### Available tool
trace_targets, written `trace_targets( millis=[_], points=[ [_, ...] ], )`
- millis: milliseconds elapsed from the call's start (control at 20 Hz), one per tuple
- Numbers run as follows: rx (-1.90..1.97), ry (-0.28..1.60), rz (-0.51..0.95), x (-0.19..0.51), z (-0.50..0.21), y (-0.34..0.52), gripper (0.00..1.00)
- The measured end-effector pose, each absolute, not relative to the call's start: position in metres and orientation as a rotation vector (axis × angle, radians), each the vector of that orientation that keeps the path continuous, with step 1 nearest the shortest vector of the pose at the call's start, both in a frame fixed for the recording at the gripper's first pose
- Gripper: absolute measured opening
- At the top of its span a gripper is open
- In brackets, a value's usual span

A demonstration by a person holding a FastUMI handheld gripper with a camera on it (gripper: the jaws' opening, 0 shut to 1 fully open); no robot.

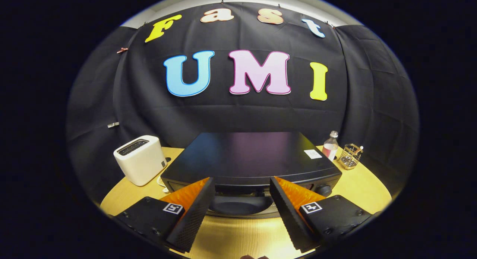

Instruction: Open the toaster oven, put the food inside, and close the toaster oven door.

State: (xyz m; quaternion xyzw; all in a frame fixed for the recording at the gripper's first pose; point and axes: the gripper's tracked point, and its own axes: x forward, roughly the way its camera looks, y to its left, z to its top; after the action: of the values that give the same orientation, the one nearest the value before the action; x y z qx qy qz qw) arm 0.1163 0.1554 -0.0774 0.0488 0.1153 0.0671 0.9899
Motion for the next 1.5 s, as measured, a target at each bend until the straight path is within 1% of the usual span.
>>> trace_targets(
  millis=[250, 550, 1100, 1500],
  points=[
    [0.09, 0.25, 0.098, 0.128, -0.092, 0.153, 0.98],
    [0.088, 0.257, 0.124, 0.121, -0.093, 0.156, 0.98],
    [0.109, 0.339, 0.194, 0.067, -0.116, 0.151, 0.98],
    [0.118, 0.396, 0.254, 0.028, -0.147, 0.147, 0.97]
  ],
)
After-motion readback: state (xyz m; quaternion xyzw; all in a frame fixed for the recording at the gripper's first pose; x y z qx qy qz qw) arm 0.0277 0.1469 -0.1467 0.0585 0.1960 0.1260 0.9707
